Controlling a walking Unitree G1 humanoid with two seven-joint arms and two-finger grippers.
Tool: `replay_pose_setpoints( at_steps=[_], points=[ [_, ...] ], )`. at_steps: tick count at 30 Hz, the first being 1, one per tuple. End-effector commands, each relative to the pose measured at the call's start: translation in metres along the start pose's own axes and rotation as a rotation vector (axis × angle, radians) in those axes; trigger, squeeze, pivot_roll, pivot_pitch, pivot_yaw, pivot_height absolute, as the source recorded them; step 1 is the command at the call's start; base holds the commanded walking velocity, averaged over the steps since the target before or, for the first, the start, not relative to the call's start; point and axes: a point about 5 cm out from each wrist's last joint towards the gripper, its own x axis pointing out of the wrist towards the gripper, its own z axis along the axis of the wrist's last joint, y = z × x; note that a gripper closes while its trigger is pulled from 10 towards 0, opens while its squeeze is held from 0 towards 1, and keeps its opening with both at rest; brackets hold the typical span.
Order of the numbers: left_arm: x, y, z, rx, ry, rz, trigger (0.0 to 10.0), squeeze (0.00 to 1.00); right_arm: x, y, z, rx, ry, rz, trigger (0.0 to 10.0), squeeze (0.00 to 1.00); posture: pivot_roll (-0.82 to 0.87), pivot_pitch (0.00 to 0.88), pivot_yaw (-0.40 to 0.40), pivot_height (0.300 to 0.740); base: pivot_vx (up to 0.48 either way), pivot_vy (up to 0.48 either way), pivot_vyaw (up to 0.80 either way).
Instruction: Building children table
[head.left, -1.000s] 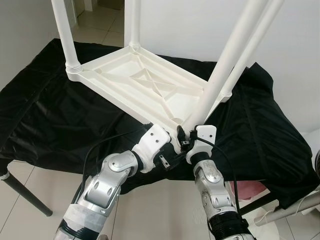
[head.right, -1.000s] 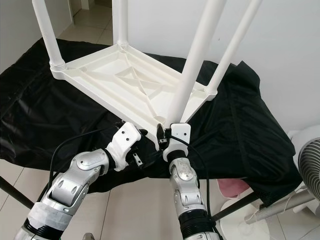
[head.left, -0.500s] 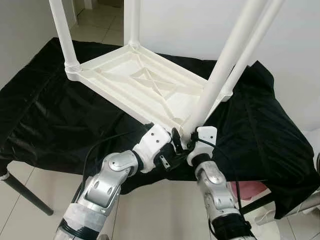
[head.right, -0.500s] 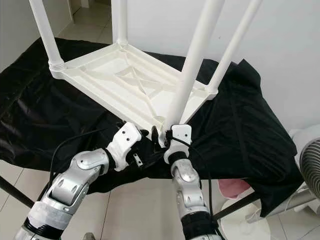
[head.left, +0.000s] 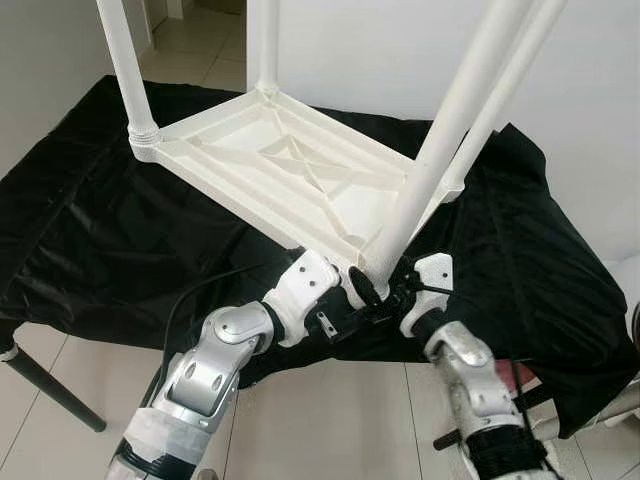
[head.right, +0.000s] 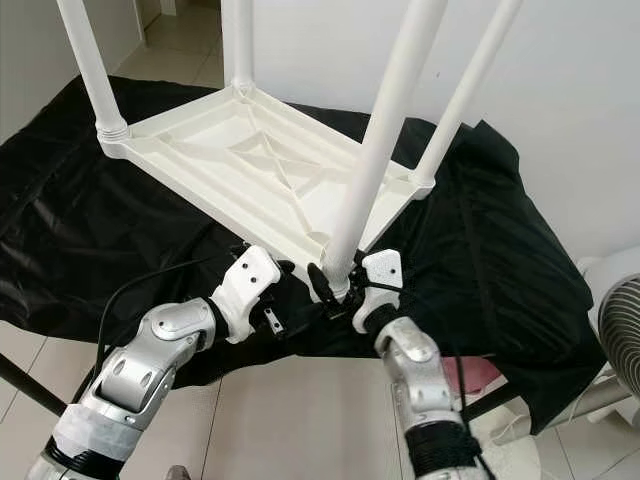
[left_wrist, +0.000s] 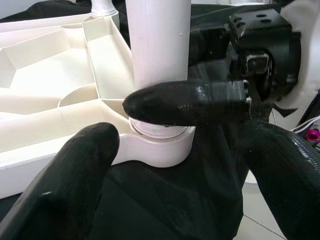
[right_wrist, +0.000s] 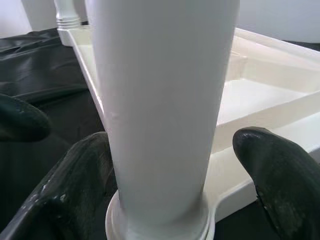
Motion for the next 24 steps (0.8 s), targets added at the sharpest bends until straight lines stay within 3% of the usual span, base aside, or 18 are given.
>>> replay_pose_setpoints(
  at_steps=[1,5,11,12,13,24],
  points=[
    [0.002,0.000,0.003,0.019,-0.006,0.008,10.0,0.00,-0.001,-0.003,-0.003,-0.005,0.019,0.056,10.0,0.00,0.04,0.009,-0.102,0.740,0.000,0.000,0.00],
    [0.002,0.001,0.003,0.024,-0.004,0.002,10.0,0.00,0.004,-0.008,-0.005,-0.046,0.048,0.107,10.0,0.00,0.05,0.000,-0.090,0.740,0.000,0.000,0.00],
    [0.002,0.001,0.002,0.039,0.006,-0.016,10.0,0.00,0.013,-0.015,-0.010,-0.022,0.094,0.170,9.8,0.00,0.06,0.000,-0.091,0.740,0.000,0.000,0.00],
    [0.002,0.002,0.003,0.038,0.005,-0.012,10.0,0.00,0.015,-0.016,-0.010,-0.030,0.099,0.175,7.8,0.00,0.06,0.000,-0.091,0.740,0.000,0.000,0.00],
    [0.002,0.002,0.003,0.037,0.004,-0.008,10.0,0.00,0.017,-0.017,-0.010,-0.034,0.104,0.182,0.0,0.00,0.07,0.000,-0.096,0.740,0.000,0.000,0.00],
    [-0.002,0.000,0.000,0.024,0.009,0.013,10.0,0.00,0.010,-0.017,-0.020,-0.043,0.131,0.222,0.0,0.00,0.08,0.000,-0.111,0.740,0.000,0.000,0.00]
  ],
)
